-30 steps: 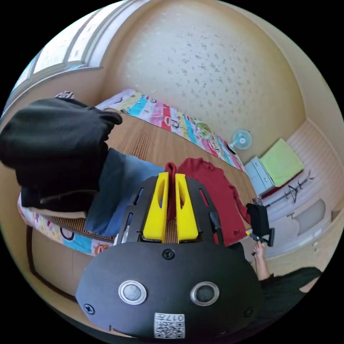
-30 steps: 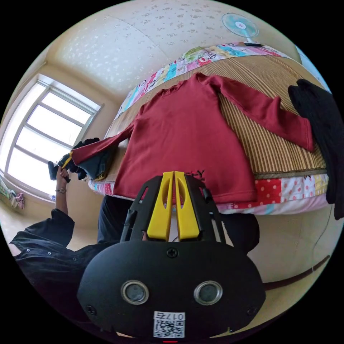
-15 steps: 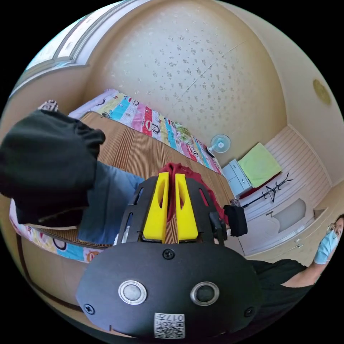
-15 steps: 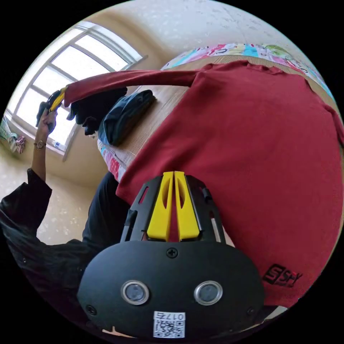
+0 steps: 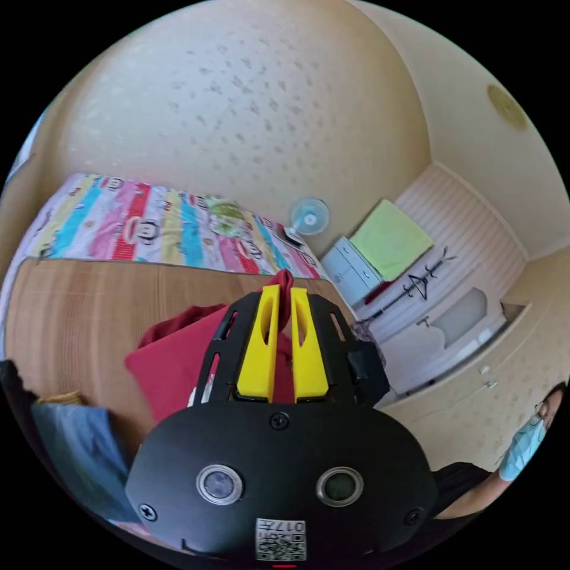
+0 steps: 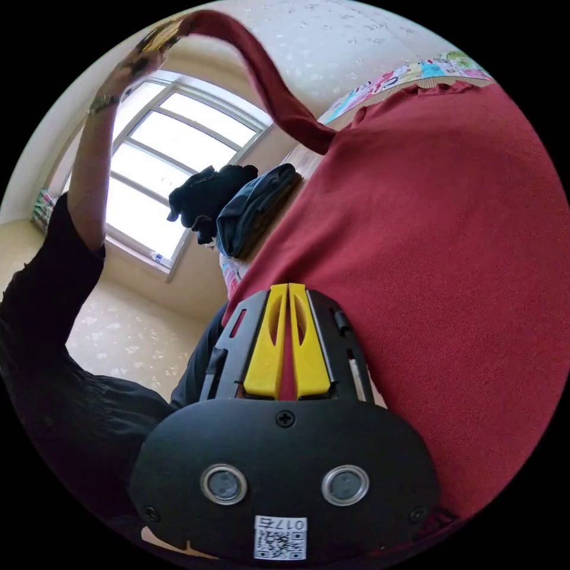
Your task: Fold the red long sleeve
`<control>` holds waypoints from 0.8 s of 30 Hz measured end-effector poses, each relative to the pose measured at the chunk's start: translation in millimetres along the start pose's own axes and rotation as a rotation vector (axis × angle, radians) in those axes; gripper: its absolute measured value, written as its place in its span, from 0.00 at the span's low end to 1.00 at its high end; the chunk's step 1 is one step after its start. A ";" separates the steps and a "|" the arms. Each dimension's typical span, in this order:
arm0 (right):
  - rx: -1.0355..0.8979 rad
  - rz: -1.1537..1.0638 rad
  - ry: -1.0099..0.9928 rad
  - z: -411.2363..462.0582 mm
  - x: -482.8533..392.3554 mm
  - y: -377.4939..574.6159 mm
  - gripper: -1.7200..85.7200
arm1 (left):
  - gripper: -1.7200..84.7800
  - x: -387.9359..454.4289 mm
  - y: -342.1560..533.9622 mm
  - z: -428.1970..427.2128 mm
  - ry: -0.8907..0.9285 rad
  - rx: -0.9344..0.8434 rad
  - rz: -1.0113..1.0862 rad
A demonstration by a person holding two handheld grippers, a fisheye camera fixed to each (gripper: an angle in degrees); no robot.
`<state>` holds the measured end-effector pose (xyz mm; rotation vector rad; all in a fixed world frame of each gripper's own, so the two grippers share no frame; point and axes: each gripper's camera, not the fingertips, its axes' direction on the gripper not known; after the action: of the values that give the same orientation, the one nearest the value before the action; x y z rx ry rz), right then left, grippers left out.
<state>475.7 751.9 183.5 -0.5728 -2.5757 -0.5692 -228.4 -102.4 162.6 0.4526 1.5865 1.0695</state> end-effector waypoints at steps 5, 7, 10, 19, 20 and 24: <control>-0.016 -0.110 0.095 -13.1 -22.0 19.5 0.03 | 0.09 15.3 -4.1 195.8 0.133 -0.253 0.069; -0.017 -0.097 0.056 -21.3 -20.0 25.0 0.03 | 0.10 -13.7 23.7 238.7 0.194 -0.332 0.034; -0.008 -0.093 -0.004 -31.2 -16.0 33.7 0.03 | 0.11 -65.8 62.8 216.0 0.124 -0.246 0.004; 0.041 -0.179 0.005 -46.2 -22.0 53.8 0.03 | 0.18 -248.7 124.2 112.0 -0.345 -0.066 -0.338; 0.040 -0.179 -0.006 -48.8 -21.3 54.6 0.03 | 0.18 -254.8 124.2 116.1 -0.346 -0.079 -0.341; 0.024 -0.163 -0.039 -55.9 -19.1 53.0 0.03 | 0.13 -286.7 118.8 156.5 -0.492 -0.237 -0.365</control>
<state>534.6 763.8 235.4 -0.3713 -2.6786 -0.5846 -24.5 -196.8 427.7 0.2274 1.0407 0.7770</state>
